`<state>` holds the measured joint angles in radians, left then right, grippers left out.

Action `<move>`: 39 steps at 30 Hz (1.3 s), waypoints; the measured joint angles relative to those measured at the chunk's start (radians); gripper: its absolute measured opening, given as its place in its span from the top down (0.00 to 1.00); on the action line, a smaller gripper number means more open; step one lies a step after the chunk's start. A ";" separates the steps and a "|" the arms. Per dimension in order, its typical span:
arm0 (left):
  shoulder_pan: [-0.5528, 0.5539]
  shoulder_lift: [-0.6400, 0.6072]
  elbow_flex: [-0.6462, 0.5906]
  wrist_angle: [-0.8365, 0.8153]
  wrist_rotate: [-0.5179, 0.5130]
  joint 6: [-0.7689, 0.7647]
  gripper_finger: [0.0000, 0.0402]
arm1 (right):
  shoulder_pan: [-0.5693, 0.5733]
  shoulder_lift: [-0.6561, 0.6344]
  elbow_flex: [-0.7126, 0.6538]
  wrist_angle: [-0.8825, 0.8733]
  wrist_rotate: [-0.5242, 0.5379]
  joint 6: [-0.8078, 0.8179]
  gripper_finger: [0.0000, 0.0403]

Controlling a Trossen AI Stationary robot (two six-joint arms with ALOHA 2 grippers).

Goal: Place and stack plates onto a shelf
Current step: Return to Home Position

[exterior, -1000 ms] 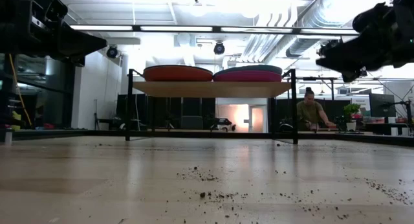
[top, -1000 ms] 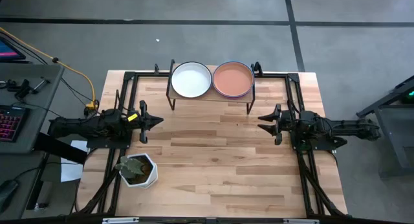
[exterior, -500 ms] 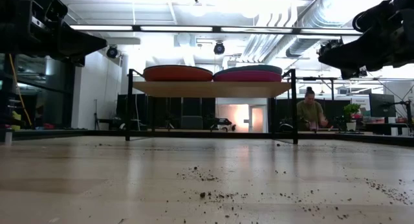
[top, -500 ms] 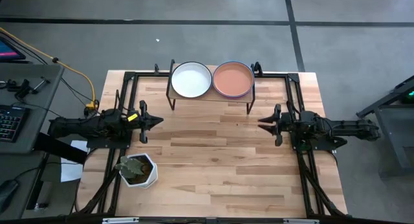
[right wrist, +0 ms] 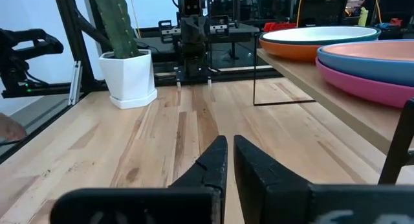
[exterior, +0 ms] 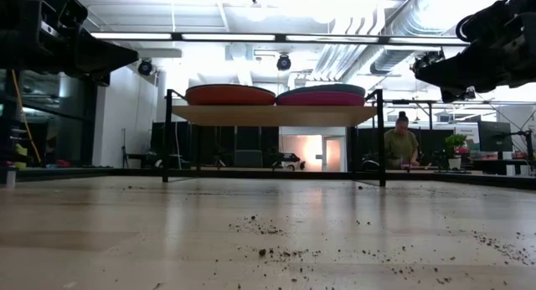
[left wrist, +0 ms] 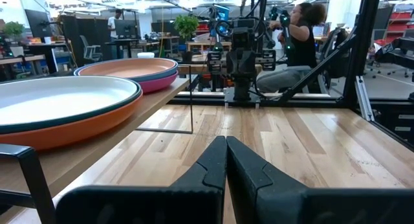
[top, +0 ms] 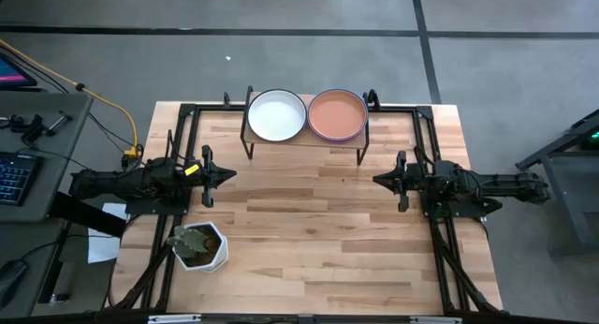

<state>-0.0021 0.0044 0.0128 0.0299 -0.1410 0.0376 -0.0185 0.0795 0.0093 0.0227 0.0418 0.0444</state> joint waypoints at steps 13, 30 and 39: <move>0.000 0.000 0.000 0.000 0.000 0.000 1.00 | 0.000 0.000 0.000 0.000 -0.001 0.139 0.97; 0.000 0.000 0.000 0.000 0.000 0.000 1.00 | 0.000 0.000 -0.001 0.000 -0.001 0.138 0.97; 0.000 0.000 0.000 0.000 0.000 0.000 1.00 | 0.000 0.000 -0.001 0.000 -0.001 0.138 0.97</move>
<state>-0.0024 0.0044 0.0128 0.0302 -0.1408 0.0376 -0.0189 0.0795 0.0086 0.0231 0.0410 0.1825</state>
